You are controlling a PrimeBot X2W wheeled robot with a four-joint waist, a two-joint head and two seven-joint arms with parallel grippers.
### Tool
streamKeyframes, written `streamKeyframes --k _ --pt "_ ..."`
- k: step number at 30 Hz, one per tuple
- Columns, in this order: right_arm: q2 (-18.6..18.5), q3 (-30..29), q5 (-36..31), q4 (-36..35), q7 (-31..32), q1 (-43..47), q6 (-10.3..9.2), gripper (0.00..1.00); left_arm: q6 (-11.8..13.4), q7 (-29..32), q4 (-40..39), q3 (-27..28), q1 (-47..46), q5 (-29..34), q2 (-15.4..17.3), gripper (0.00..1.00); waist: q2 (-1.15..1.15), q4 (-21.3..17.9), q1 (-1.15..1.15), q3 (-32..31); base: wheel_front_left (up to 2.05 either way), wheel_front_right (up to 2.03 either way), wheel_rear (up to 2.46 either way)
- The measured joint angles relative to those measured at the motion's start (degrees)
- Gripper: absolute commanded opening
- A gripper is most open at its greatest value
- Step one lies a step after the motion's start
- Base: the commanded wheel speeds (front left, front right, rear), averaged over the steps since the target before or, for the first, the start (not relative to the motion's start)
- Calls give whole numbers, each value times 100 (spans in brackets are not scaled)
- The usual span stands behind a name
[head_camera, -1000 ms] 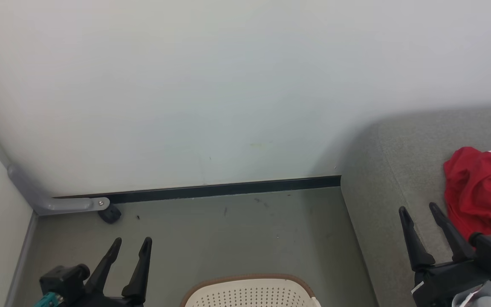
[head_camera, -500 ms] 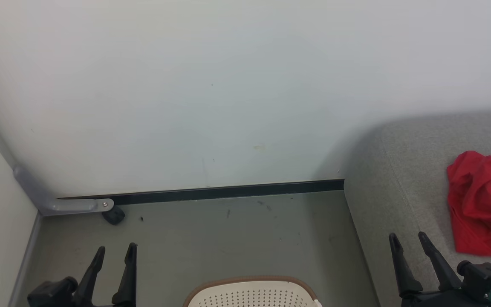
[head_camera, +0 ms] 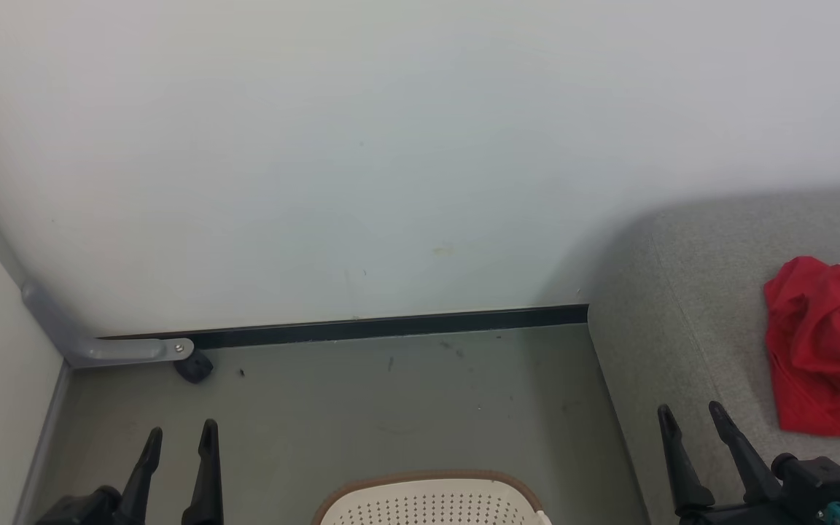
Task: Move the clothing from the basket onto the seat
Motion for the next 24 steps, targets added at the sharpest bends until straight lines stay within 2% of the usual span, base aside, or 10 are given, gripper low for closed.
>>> streamKeyframes --k 10,24 --pt "74 -54 -129 0 0 58 88 100 -16 0 -35 167 109 165 -146 100 0 -14 0 52 0 0 0" --pt "214 -142 -308 43 0 67 224 100 -213 0 -30 367 109 371 -267 100 0 -56 0 122 0 0 0"
